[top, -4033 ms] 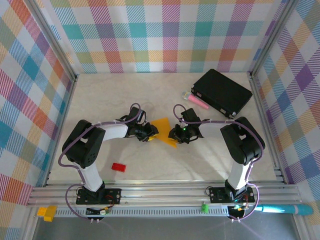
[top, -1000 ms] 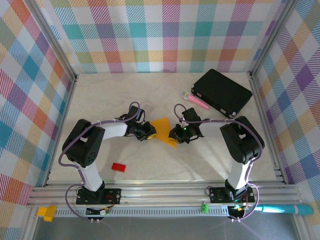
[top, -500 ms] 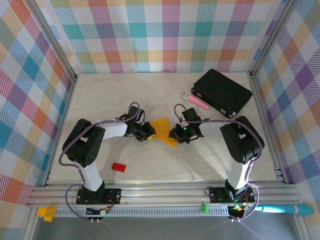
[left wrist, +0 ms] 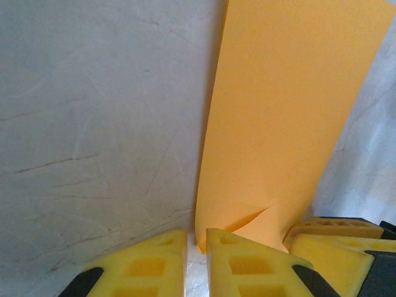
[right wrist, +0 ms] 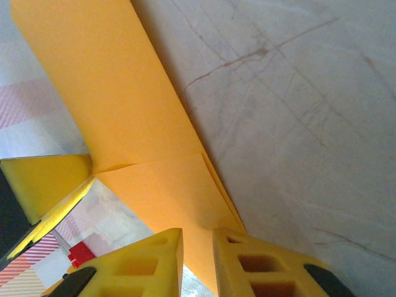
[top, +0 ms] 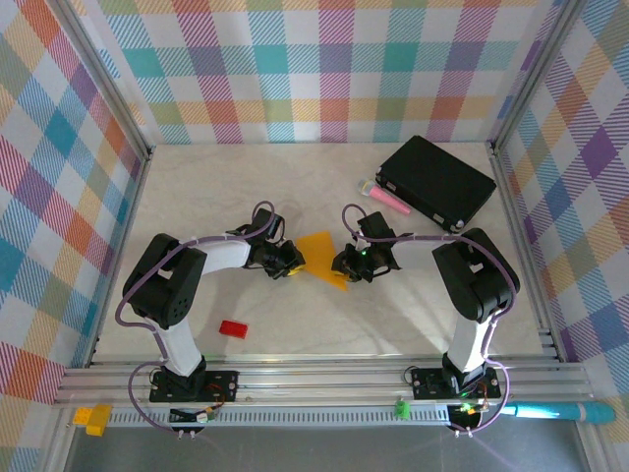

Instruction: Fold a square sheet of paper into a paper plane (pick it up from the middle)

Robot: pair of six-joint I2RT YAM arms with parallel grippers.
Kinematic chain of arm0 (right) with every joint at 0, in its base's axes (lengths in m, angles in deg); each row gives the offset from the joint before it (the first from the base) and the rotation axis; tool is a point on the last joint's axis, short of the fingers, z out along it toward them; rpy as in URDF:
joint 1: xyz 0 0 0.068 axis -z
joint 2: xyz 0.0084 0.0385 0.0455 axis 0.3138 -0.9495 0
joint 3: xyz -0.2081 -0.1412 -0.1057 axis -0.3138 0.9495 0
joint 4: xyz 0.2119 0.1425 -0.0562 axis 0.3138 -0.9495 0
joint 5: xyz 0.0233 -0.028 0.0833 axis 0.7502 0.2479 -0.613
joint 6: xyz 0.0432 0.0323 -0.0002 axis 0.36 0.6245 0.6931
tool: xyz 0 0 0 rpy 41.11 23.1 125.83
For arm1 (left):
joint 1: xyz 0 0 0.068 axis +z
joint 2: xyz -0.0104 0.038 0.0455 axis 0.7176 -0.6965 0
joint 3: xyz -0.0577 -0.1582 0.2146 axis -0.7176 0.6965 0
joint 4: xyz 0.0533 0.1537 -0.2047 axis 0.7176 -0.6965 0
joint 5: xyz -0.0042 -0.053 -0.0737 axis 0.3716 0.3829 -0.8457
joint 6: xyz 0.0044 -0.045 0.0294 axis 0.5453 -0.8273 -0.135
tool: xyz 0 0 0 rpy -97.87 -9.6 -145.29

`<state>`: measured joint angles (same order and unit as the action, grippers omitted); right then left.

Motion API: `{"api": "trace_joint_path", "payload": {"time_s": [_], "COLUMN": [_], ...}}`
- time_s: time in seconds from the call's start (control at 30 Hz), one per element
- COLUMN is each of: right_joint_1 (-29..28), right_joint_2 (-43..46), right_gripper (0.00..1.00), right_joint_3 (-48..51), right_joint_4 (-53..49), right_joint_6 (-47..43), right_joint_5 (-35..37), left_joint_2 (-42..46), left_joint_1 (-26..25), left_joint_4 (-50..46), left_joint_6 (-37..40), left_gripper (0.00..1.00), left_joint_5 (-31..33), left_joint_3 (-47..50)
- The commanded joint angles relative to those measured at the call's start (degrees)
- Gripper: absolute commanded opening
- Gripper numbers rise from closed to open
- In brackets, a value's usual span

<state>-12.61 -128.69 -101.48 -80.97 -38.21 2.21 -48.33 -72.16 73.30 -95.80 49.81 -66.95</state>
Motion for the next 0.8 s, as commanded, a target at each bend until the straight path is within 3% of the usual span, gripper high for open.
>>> {"api": "trace_joint_path", "payload": {"time_s": [0.0, 0.77], "right_joint_1": [-0.8, -0.7], "right_joint_2": [-6.6, -6.6], "right_gripper": [0.21, 0.21], "right_joint_3": [3.3, 3.9], "right_joint_4": [-6.7, -6.1], "right_joint_6": [-0.2, 0.0], "right_joint_5": [6.2, 6.3], "left_joint_2": [-1.4, -1.0], "left_joint_1": [0.5, 0.2], "left_joint_4": [0.5, -1.4], "left_joint_6": [-0.6, -0.1], "left_gripper": [0.15, 0.12], "left_joint_5": [-1.3, -0.8], "left_joint_3": [-1.4, -3.4]}}
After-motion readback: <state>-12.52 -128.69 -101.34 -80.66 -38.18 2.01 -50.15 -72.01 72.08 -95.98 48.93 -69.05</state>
